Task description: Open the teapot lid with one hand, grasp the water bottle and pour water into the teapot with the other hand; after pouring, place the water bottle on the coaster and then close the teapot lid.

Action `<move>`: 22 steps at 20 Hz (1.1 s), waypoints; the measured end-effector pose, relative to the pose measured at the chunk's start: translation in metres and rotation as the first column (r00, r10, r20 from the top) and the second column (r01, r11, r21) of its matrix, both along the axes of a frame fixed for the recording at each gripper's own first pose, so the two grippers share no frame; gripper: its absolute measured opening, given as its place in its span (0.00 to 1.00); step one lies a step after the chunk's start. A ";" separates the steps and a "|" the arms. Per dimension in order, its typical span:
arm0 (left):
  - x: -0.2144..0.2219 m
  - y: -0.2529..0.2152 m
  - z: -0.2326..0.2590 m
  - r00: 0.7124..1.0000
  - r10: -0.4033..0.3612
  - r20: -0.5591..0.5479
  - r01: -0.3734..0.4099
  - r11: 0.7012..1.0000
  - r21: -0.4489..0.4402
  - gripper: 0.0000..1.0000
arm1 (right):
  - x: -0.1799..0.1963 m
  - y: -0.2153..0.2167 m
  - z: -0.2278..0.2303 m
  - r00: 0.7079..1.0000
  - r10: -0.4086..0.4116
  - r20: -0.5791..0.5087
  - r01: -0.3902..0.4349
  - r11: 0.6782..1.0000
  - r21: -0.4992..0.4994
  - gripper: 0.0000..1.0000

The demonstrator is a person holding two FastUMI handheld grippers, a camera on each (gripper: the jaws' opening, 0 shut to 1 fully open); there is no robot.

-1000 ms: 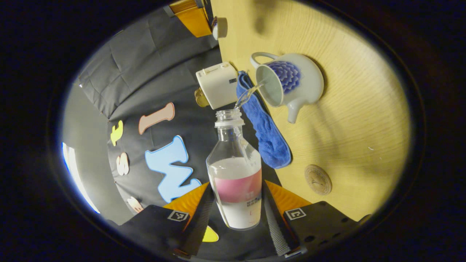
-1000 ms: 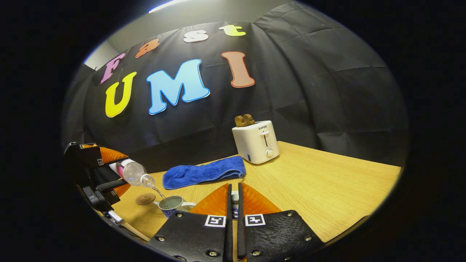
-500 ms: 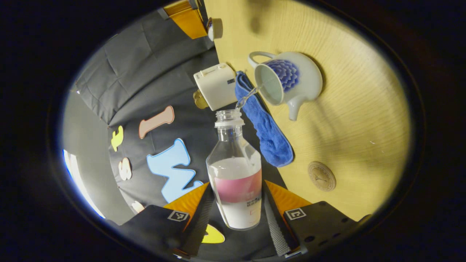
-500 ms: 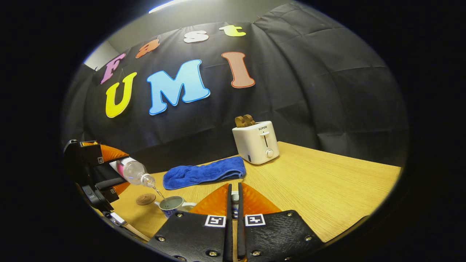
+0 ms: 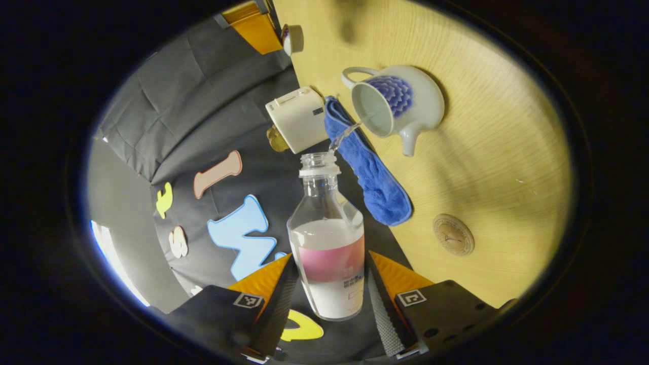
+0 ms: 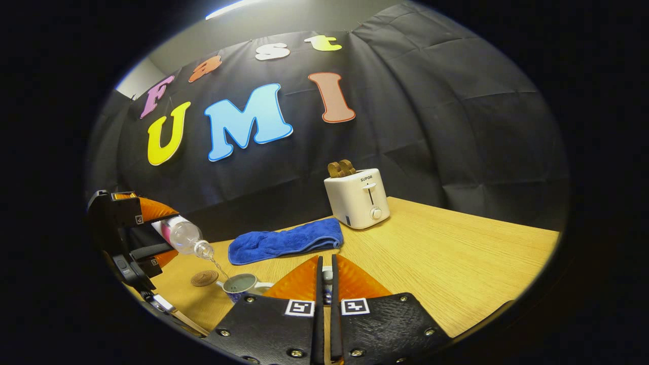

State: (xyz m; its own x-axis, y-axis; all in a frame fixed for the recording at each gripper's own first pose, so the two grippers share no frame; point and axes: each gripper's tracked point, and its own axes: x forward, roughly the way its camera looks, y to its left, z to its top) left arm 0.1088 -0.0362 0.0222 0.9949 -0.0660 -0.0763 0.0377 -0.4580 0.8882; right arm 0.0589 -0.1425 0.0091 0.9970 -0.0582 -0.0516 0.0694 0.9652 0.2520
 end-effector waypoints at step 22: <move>-0.007 -0.007 0.000 0.999 -0.042 0.018 0.039 0.987 0.158 0.88 | 0.000 0.003 -0.002 1.000 0.016 -0.009 -0.016 1.000 0.008 0.05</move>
State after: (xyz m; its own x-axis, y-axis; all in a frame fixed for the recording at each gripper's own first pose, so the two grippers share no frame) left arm 0.1020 -0.0434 0.0221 0.9932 -0.0951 -0.0676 -0.0020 -0.5933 0.8050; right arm 0.0594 -0.1396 0.0074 0.9972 -0.0419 -0.0612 0.0564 0.9643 0.2587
